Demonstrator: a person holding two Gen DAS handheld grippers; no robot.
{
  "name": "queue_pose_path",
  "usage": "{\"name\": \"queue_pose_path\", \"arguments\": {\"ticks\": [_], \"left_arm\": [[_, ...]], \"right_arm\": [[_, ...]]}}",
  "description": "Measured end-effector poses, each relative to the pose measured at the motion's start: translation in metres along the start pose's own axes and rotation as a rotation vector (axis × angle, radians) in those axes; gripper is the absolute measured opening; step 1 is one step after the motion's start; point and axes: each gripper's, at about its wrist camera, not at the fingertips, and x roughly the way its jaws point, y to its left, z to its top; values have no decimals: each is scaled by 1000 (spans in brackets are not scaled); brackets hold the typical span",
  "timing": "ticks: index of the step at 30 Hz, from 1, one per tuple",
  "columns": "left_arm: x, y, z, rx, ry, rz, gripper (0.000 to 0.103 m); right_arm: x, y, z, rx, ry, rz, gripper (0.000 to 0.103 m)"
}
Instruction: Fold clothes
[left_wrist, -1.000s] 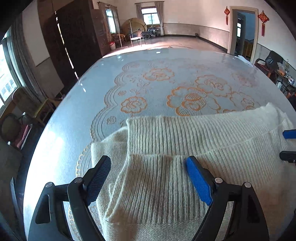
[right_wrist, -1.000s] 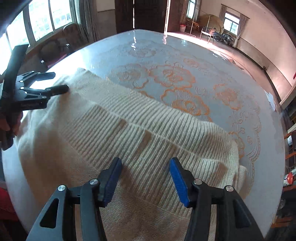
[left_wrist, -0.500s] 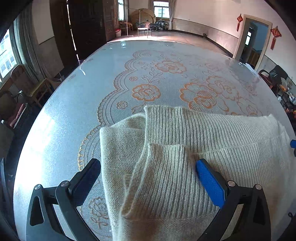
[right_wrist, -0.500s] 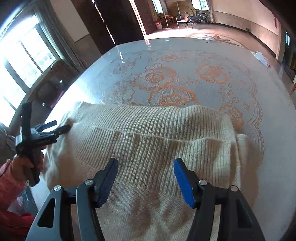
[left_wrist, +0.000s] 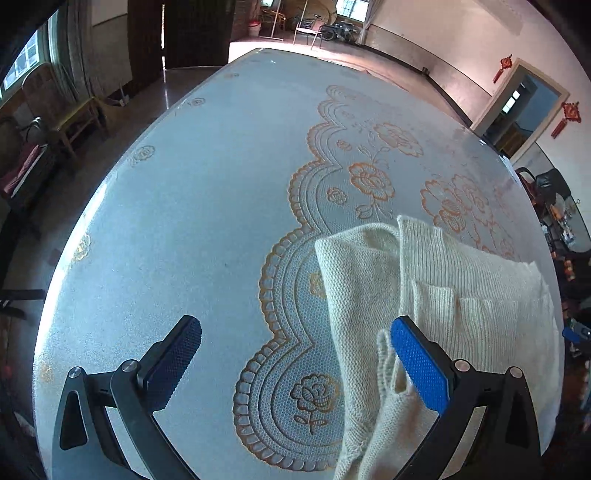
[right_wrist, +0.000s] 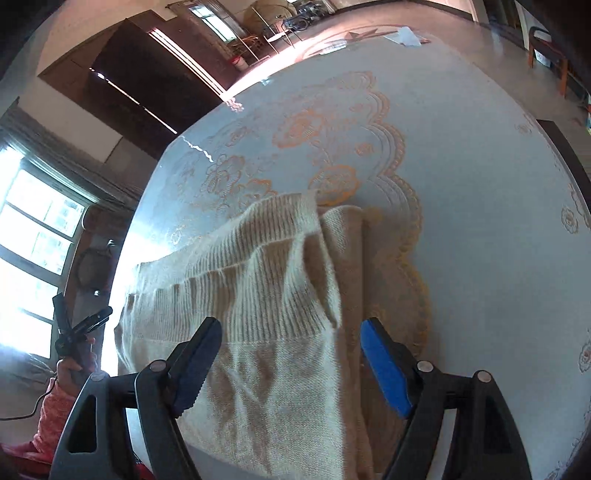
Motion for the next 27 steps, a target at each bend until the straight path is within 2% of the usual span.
{"name": "queue_pose_path", "arguments": {"ticks": [5, 8, 12, 18, 21, 25, 27], "left_arm": [[-6, -38, -12, 153, -10, -81, 103], [-10, -68, -22, 313, -28, -24, 103], [-2, -77, -26, 378, -6, -2, 103], [3, -46, -19, 197, 39, -87, 103], [9, -40, -17, 150, 82, -141, 103], [16, -43, -19, 147, 162, -245, 103], [13, -45, -24, 167, 177, -275, 103]], "right_arm": [[2, -2, -1, -5, 15, -7, 79], [6, 3, -1, -45, 39, -33, 79], [7, 14, 0, -142, 55, -116, 79], [3, -1, 4, -110, 79, -108, 79], [8, -15, 6, -75, 108, -91, 79], [19, -35, 8, 13, 183, -4, 79], [21, -44, 6, 47, 208, 35, 79]]}}
